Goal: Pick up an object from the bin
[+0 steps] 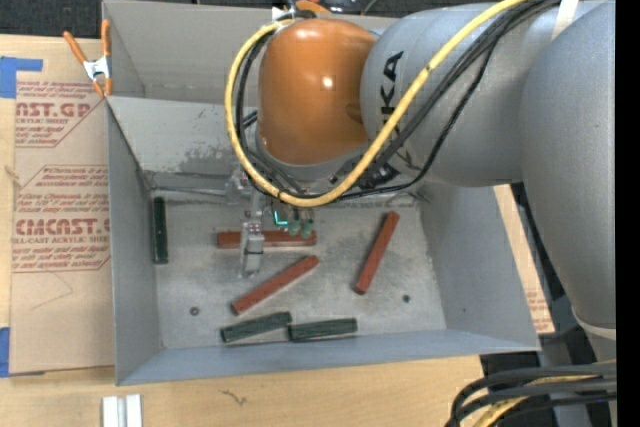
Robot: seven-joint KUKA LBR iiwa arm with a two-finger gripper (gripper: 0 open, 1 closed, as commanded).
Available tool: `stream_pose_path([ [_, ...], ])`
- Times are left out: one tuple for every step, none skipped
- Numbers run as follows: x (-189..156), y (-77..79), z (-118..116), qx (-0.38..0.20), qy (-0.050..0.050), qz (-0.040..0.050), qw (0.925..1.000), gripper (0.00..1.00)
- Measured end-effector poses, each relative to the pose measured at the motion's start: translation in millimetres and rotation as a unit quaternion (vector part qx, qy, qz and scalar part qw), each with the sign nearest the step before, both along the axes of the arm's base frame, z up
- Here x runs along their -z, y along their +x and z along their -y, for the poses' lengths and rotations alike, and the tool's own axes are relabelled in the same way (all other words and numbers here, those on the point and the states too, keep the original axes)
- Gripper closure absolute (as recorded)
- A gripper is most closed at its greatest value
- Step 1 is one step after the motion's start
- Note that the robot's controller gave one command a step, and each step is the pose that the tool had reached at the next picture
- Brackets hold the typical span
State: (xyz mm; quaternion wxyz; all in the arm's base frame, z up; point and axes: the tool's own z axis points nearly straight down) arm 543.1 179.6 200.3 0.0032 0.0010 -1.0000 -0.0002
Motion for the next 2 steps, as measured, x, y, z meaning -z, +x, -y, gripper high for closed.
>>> stream_pose_path([
  [117,-20.1,41,0.041,-0.001,-0.0012,0.9992,0.0],
  [131,-43.7,23,0.091,0.0,0.0026,0.9958,0.0],
])
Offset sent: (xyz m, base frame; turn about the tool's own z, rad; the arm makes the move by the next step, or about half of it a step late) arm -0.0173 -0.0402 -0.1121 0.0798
